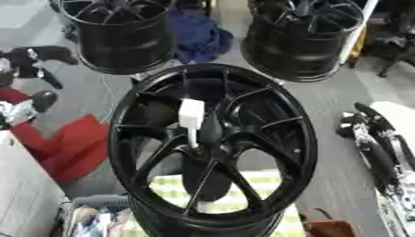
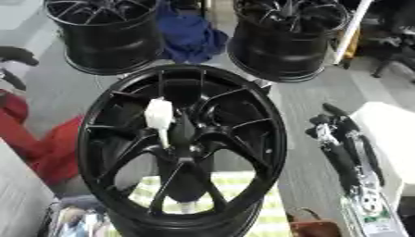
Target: Pull the pin out of the wheel hub.
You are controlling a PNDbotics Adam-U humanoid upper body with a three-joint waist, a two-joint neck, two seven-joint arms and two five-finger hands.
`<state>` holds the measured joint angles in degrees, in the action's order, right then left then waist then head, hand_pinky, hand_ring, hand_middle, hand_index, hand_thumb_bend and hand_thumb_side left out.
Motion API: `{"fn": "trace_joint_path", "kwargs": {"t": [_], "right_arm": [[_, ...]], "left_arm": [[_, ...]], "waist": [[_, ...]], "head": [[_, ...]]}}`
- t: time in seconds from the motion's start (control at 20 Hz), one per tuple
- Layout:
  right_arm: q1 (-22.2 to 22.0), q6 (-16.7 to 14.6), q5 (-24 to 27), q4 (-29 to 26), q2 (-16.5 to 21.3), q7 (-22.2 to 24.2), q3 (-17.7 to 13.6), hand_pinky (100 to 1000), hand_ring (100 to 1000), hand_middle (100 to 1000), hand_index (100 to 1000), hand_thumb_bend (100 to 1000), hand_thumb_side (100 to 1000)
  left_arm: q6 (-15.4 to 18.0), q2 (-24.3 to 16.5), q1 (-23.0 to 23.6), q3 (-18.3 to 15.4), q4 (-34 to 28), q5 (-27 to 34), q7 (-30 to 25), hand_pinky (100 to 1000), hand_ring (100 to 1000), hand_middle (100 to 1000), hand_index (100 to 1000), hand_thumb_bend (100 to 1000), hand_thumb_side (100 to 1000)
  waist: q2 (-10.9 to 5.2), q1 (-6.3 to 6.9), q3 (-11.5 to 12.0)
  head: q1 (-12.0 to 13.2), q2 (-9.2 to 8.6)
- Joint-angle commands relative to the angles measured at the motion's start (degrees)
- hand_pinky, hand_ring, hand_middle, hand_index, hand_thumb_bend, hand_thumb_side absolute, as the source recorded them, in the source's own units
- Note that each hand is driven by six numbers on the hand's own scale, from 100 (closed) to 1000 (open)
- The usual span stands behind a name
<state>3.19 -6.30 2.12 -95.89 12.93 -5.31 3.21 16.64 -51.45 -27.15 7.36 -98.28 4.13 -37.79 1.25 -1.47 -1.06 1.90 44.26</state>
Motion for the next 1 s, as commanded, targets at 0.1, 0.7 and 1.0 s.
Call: {"fn": "trace_joint_path", "kwargs": {"t": [0.1,0.7,1.0], "right_arm": [[0.4,-0.05,-0.14,-0.75,1.73,0.44,0.26,709,610,634,884,100,579],[-0.33,-0.13,-0.19,-0.45,2.15,0.52,0.27,709,609,633,884,100,580],[-0.37,-0.2,-0.11,-0.39,1.99,0.57,0.32,709,609,633,884,100,579]], "left_arm": [[1.94,-3.12,-9.3,9.16,3.57,-2.81,-3.65,731,1000,870,995,433,668],[5.76,12.49,-25.13,21.35,20.17,-5.65,-11.73,729,1000,870,994,423,725],[6.69,17.35,-26.6,21.51,26.09,-5.83,-14.08,721,1000,864,993,401,743]], "waist": [[-0.84,0.54,-0.22],[-1.18,1.12,-0.56],[-1.11,1.01,-0.78]], "head": [[0.34,-0.14],[-0.01,-0.14],[0.16,-0.14]]}}
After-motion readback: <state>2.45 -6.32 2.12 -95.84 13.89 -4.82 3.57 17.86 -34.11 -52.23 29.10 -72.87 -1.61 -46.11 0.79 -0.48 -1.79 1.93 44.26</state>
